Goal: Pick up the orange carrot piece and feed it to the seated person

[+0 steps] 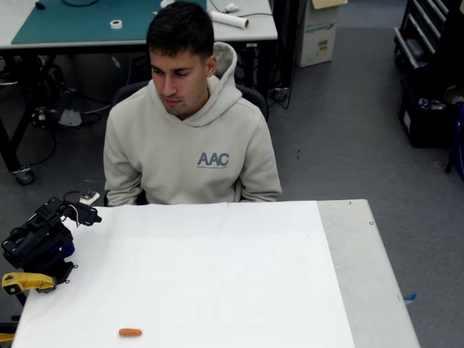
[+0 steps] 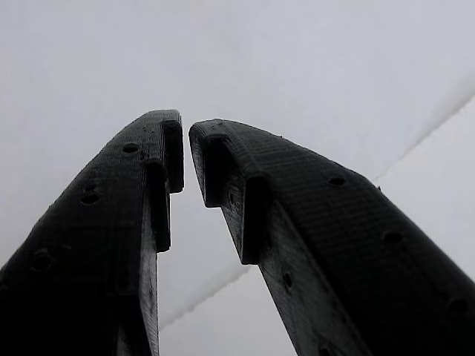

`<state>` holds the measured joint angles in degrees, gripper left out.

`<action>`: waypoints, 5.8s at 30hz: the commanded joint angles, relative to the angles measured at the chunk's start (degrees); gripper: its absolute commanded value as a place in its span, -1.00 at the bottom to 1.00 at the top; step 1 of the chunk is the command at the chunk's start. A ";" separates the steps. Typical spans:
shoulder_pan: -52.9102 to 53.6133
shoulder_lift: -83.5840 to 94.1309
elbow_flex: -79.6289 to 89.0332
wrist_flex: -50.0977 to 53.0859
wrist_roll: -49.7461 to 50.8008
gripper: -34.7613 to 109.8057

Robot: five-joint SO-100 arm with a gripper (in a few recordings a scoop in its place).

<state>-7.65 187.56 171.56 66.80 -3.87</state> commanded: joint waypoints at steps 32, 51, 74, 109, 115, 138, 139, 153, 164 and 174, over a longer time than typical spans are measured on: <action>-0.79 -0.26 -4.57 0.70 -0.35 -0.56; 0.09 -4.13 -9.84 0.70 -0.35 -0.56; 20.13 -49.66 -43.86 0.70 -0.35 -0.56; 79.19 -89.30 -76.73 -4.83 -21.53 -0.56; 84.46 -95.71 -79.28 -7.47 -25.66 -0.56; 94.48 -106.00 -91.76 -7.47 -31.46 -0.56; 94.48 -106.00 -91.76 -7.47 -31.46 -0.55; 93.78 -106.44 -91.32 -7.56 -32.26 -0.55; 92.11 -105.64 -91.14 -7.47 -38.50 -0.37; 92.20 -106.52 -91.14 -7.03 -38.50 -0.34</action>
<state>83.85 79.28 83.94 59.68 -41.75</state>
